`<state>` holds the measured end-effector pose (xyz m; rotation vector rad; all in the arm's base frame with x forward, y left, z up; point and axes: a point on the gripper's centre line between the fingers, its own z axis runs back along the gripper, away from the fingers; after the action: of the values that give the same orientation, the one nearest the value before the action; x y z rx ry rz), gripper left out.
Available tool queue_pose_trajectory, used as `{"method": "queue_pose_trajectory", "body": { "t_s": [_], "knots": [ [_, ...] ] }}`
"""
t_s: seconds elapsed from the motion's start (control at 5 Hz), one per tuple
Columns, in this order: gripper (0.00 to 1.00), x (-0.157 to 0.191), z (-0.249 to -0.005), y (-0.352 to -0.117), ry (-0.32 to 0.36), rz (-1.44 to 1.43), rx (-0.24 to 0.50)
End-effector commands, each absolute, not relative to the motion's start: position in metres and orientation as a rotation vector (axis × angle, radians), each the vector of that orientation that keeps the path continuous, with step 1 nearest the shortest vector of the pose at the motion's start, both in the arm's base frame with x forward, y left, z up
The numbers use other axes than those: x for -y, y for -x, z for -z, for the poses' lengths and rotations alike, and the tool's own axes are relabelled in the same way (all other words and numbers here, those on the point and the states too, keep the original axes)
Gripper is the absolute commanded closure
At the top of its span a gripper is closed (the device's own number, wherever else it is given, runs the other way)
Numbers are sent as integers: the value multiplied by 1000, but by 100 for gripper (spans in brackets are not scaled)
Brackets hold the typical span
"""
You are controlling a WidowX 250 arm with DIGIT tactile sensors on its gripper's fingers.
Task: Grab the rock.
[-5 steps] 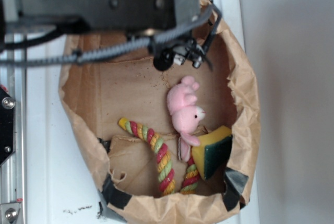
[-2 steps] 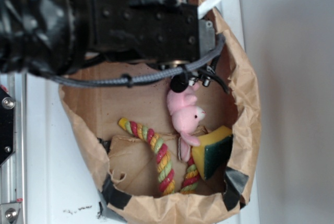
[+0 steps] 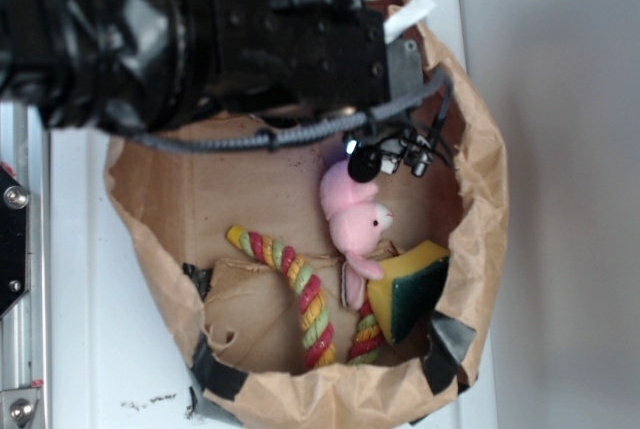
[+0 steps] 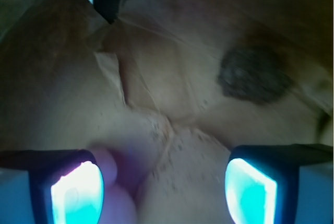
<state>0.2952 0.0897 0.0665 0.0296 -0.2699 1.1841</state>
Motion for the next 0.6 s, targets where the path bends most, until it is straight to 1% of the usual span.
{"method": "queue_pose_trajectory", "body": {
  "t_s": [0.0,0.2,0.4],
  "knots": [
    [0,-130,-76,-301,-39,-1433,328],
    [0,-128,-76,-294,-70,-1438,357],
    [0,-126,-71,-289,-101,-1443,360]
  ]
}}
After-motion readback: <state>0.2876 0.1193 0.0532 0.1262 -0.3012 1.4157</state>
